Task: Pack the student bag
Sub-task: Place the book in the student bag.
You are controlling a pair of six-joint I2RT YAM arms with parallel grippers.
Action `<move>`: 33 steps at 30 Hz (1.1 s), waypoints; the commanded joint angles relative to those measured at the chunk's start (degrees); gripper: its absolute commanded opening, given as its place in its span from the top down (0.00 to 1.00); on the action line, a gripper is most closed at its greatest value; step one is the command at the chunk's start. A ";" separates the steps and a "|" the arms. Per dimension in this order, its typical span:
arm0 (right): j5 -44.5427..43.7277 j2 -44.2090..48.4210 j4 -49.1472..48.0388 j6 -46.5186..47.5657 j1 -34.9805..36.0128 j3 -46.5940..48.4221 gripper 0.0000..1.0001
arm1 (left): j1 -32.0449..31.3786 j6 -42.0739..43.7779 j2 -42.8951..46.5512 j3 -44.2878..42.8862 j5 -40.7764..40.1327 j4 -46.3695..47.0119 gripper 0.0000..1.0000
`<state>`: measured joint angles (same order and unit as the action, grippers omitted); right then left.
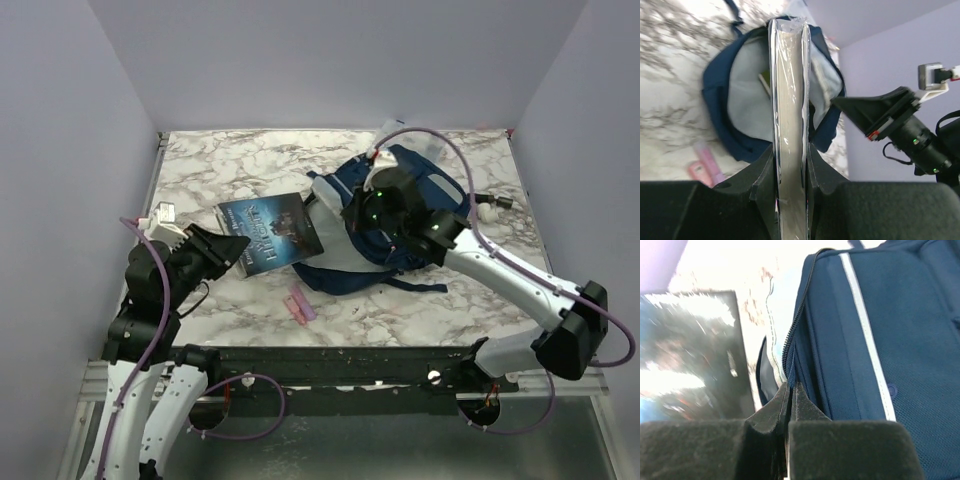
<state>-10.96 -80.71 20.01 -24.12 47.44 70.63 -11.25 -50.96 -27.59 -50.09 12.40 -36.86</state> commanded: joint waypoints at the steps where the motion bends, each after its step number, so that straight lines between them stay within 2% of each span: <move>1: -2.90 5.94 -3.33 -7.32 -5.42 2.84 1.00 | 0.26 -13.23 -2.47 6.17 10.66 20.95 1.00; 8: 1.69 8.27 -8.41 -12.66 -9.44 2.52 1.00 | -0.08 -23.70 -8.83 14.44 16.72 39.75 1.00; 12: 3.25 7.89 -9.15 -13.05 -9.74 3.07 1.00 | -1.46 -27.62 -12.82 17.26 16.12 46.56 1.00; 17: 4.56 8.25 -9.35 -13.01 -9.76 2.26 1.00 | -6.29 -30.16 -21.28 17.07 11.94 54.17 1.00; 22: 5.88 9.73 -9.05 -12.79 -9.80 1.33 1.00 | -14.32 -32.71 -34.17 14.08 3.87 66.36 1.00; 25: 6.23 10.96 -8.73 -13.08 -9.74 0.32 1.00 | -20.60 -32.81 -42.79 10.25 -4.78 70.65 1.00; 28: 7.18 11.97 -8.92 -13.58 -9.76 -0.67 1.00 | -25.94 -34.43 -54.39 6.81 -14.96 77.23 1.00; 31: 7.70 12.67 -9.12 -14.24 -9.83 -1.80 1.00 | -29.35 -38.27 -67.61 1.11 -18.52 85.53 1.00; 33: 7.84 13.22 -9.63 -14.55 -9.83 -2.89 1.00 | -31.55 -38.44 -74.42 -2.81 -21.65 86.52 1.00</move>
<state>-4.14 -70.89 16.86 -36.88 38.13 68.58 -38.72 -84.20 -90.72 -44.42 2.20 31.22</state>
